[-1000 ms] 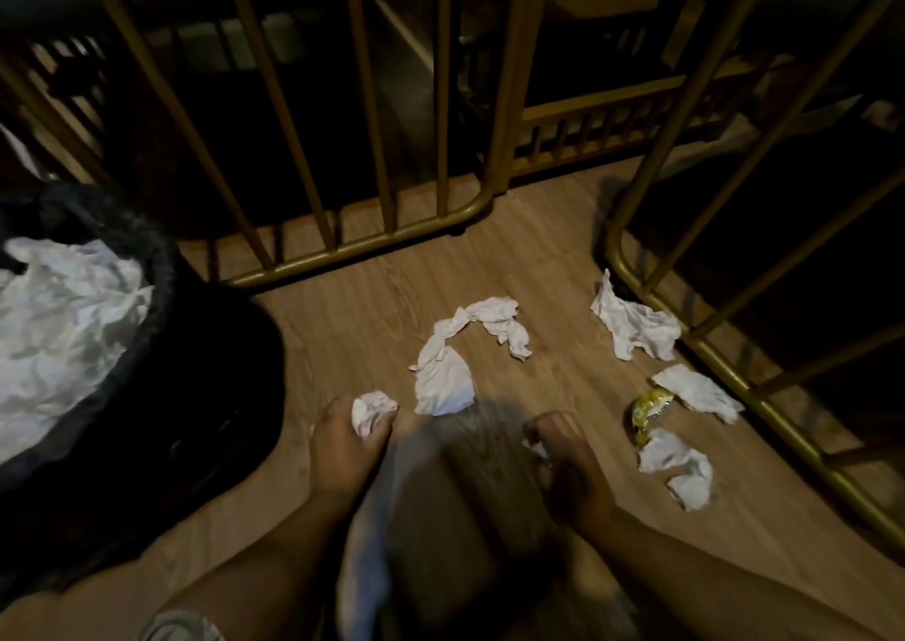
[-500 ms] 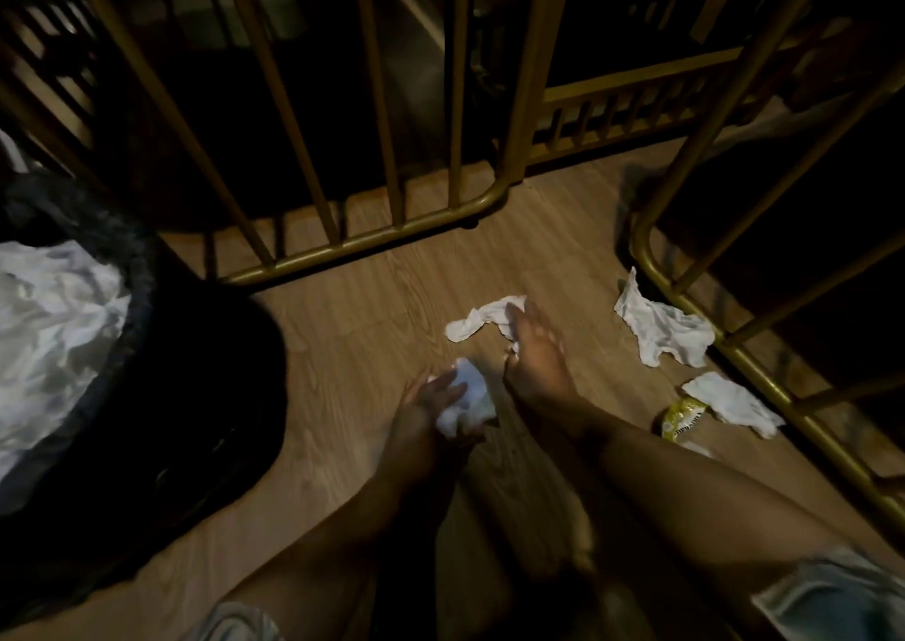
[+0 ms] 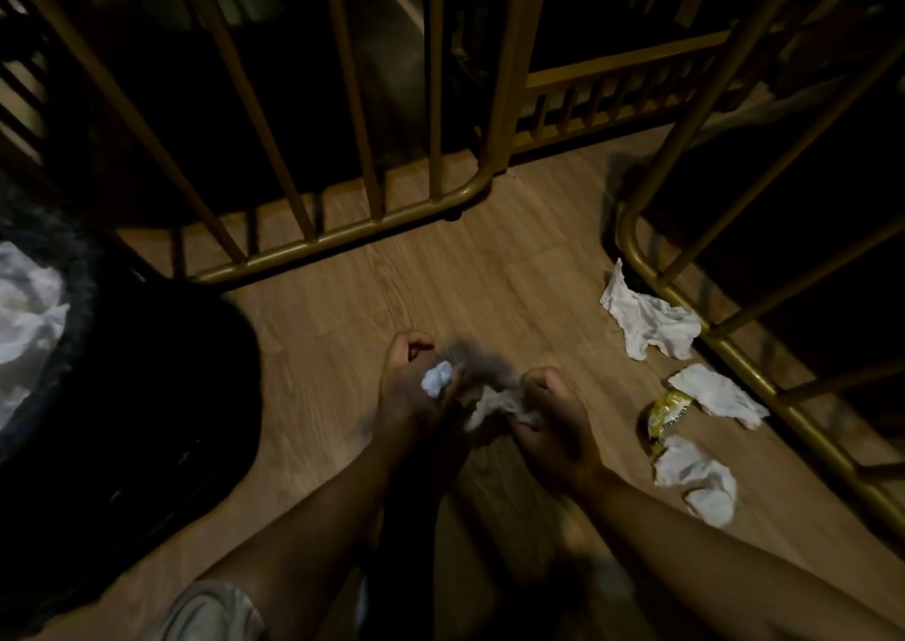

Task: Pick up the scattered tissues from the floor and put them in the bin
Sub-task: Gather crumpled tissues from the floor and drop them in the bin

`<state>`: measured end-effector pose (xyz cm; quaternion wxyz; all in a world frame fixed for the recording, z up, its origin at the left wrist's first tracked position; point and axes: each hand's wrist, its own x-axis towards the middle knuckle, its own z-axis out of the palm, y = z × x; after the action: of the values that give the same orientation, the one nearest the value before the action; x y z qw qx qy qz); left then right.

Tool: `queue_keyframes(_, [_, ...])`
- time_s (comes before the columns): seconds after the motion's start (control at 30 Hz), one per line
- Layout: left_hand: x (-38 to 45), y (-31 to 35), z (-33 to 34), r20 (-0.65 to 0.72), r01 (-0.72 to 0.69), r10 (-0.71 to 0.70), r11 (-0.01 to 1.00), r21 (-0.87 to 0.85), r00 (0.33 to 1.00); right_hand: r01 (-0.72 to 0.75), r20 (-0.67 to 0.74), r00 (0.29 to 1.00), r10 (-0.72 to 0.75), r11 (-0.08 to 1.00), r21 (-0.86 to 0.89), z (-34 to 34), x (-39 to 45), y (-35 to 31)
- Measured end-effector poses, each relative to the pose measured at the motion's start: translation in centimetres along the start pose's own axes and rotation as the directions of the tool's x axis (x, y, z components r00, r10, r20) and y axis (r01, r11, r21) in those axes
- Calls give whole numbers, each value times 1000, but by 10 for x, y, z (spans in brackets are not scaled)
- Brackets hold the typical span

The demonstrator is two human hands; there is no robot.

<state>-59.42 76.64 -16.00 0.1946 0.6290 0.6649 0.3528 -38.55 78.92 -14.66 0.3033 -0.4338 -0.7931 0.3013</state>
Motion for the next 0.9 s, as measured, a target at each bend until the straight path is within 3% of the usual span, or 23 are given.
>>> queue_keyframes(0.07, [-1,3,8,-4,-13,13,994,-106,1000,34,-5,999,-33,999,30,-3,3,2])
queue_keyframes(0.17, [-1,23,19,-107,1,-27,971,-240,994,9,-3,1000,-9,993,-114,-17,8,10])
queue_keyframes(0.27, [-3,44,27,3,125,-132,929,-349,991,-57,-88,995,40,980,-190,-36,5,17])
queue_keyframes(0.47, [18,100,54,268,265,-207,943,-203,941,-191,-145,977,158,950,-249,-124,-7,27])
queue_keyframes(0.57, [17,121,70,241,123,-73,973,-197,968,-342,-326,910,256,909,-240,-160,-32,36])
queue_keyframes(0.67, [28,137,88,257,96,-56,985,-143,965,-454,-391,858,332,847,-277,-173,-64,45])
queue_keyframes(0.77, [41,153,106,280,35,0,992,-120,960,-514,-308,846,434,819,-257,-167,-89,56])
queue_keyframes(0.83, [48,168,120,278,-83,107,992,-96,955,-428,-173,903,393,852,-300,-154,-103,61])
queue_keyframes(0.9, [54,180,133,410,-136,145,989,-52,900,-332,-83,942,326,860,-388,-140,-113,66])
